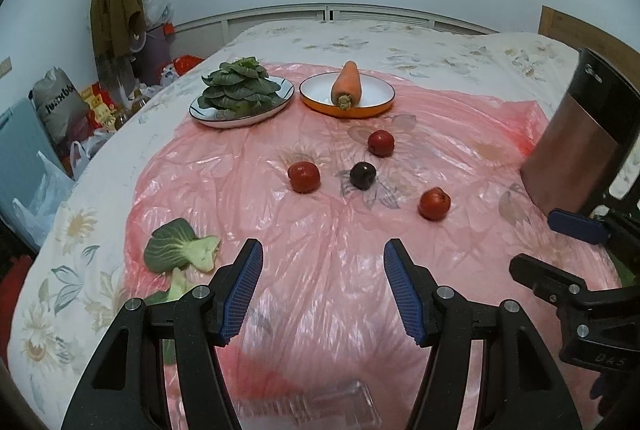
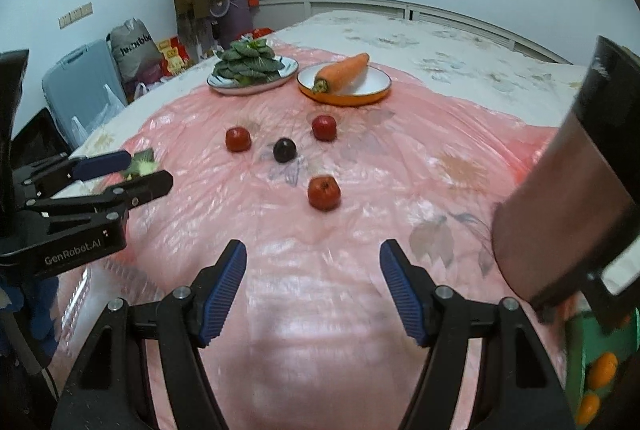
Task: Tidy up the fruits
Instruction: 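Move both open grippers over the remaining red fruit and plum, then grasp a red apple with the left gripper while the right gripper grasps a red tomato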
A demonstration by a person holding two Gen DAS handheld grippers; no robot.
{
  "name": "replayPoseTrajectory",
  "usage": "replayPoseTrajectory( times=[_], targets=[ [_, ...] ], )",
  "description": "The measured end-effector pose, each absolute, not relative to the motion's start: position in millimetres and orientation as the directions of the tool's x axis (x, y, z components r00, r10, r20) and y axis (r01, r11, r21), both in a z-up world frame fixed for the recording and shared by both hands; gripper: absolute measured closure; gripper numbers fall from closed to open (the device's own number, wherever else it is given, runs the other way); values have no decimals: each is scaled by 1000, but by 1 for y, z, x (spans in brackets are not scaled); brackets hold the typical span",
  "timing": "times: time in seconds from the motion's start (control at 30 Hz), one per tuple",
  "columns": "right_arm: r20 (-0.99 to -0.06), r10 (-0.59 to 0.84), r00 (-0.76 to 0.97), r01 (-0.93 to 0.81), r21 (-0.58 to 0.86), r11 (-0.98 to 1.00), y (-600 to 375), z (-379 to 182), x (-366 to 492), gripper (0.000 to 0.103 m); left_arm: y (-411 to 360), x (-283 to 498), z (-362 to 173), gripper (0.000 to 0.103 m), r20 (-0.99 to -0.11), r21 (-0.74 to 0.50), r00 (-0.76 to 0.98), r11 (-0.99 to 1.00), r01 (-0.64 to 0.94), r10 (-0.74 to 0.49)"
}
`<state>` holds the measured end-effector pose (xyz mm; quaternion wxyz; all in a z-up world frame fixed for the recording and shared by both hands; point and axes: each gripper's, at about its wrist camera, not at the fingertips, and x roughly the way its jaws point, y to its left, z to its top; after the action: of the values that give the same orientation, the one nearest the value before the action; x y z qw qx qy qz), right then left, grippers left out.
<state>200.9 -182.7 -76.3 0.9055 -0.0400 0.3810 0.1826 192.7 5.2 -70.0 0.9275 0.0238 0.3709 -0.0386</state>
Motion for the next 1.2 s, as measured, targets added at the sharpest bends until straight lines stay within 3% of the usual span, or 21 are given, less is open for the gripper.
replayPoseTrajectory(
  times=[0.2, 0.23, 0.3, 0.67, 0.93, 1.0, 1.2],
  targets=[
    [-687, 352, 636, -389, 109, 915, -174, -92, 237, 0, 14, 232, -75, 46, -705, -19, 705, 997, 79, -69],
    [-692, 354, 629, -389, 114, 914, -173, -97, 246, 1, 15, 242, -77, 46, -711, -15, 700, 997, 82, -68],
    [-696, 364, 619, -390, 130, 911, -172, -104, 257, 15, 16, 262, -83, 46, -730, -13, 681, 996, 83, -66],
    [-734, 372, 569, -414, 136, 900, -161, -132, 299, 24, 13, 316, -117, 48, -783, 26, 621, 996, 85, -33],
    [-763, 366, 533, -423, 135, 896, -155, -146, 306, 50, 22, 337, -136, 68, -817, -19, 573, 997, 77, -60],
    [-759, 366, 538, -418, 137, 898, -156, -147, 306, 74, 24, 338, -137, 73, -819, -37, 569, 996, 79, -76],
    [-742, 397, 540, -409, 181, 895, -163, -149, 309, 75, 28, 335, -135, 73, -808, -68, 579, 994, 87, -106]
  ],
)
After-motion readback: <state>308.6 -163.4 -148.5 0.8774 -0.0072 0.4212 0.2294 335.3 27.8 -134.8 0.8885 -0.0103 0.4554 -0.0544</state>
